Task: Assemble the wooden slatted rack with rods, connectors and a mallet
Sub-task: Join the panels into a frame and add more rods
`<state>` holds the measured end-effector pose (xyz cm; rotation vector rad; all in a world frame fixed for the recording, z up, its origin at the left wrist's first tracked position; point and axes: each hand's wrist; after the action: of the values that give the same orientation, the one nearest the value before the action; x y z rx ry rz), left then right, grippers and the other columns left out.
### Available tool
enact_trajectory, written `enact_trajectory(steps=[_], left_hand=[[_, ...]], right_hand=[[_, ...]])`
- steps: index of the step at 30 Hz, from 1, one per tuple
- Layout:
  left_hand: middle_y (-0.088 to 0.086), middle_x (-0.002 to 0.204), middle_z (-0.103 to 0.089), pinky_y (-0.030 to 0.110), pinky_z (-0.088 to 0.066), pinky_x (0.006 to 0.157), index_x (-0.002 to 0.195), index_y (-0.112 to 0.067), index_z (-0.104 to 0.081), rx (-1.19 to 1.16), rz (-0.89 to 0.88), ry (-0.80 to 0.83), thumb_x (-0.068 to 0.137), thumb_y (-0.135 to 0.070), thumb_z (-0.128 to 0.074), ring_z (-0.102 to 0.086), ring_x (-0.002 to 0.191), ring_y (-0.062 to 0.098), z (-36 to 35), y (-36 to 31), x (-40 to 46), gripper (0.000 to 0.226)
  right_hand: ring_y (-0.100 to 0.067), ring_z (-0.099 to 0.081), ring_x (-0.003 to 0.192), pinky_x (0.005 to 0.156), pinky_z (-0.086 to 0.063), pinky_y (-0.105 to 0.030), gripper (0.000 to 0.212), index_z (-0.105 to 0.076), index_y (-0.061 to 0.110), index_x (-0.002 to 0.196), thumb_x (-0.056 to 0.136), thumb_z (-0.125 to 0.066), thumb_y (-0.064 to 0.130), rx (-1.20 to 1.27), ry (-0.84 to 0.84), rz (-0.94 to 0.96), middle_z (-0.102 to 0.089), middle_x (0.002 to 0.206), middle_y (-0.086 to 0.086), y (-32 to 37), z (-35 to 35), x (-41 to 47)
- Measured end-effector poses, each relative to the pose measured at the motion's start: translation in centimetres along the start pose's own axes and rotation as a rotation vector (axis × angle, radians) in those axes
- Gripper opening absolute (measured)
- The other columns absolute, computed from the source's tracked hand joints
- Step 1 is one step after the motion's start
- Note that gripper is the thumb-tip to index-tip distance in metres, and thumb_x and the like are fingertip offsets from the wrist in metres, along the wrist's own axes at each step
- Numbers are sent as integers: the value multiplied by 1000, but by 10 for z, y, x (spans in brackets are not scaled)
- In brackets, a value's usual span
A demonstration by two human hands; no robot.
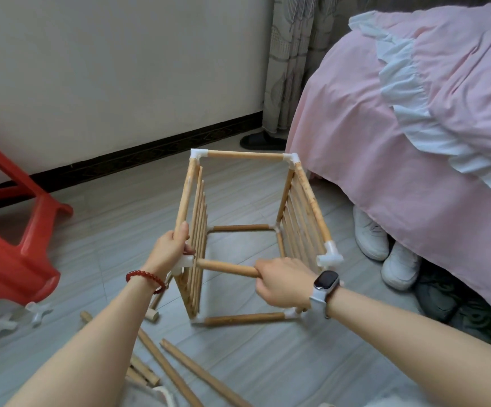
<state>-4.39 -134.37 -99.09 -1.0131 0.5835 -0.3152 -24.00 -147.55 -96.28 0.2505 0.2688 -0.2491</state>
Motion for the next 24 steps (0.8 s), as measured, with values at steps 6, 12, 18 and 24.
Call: enact_trajectory(steps=[6,12,18,24], left_hand=[[9,111,-55,36,-43,82,124,-6,-48,-23,45,-105,102,-42,-26,-56,96,22,43,3,3,48],[7,105,-57,26,-42,62,120,-8,-48,72,165,-77,101,-31,-37,-59,84,20,81,100,-12,32],[9,105,-61,36,-49,79,105,-13,-53,215,330,52,99,-27,-41,-62,90,21,53,232,-17,19],[12,135,-51,31,-39,98,133,-5,-49,396,219,210,99,-14,-41,-49,123,26,21,283,-16,36]], right_hand=[[-28,-60,69,64,-48,-37,12,-47,20,102,96,-41,27,266,418,-24,-58,82,-8,24,-86,15],[-33,-55,109,85,-47,-37,44,-39,12,133,89,-40,8,378,510,-177,-54,123,-17,42,-190,47],[-33,-45,122,100,-38,-33,56,-38,20,142,87,-44,31,502,358,-259,-46,135,-14,77,-291,96],[-31,-47,113,94,-39,-37,31,-54,6,120,91,-42,5,561,77,-329,-53,120,-13,80,-327,83]])
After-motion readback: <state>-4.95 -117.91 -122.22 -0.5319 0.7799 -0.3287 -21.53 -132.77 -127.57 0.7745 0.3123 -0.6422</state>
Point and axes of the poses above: each hand's wrist, its own x-axis towards the middle knuckle, its own z-axis out of the back of the hand, y = z × x
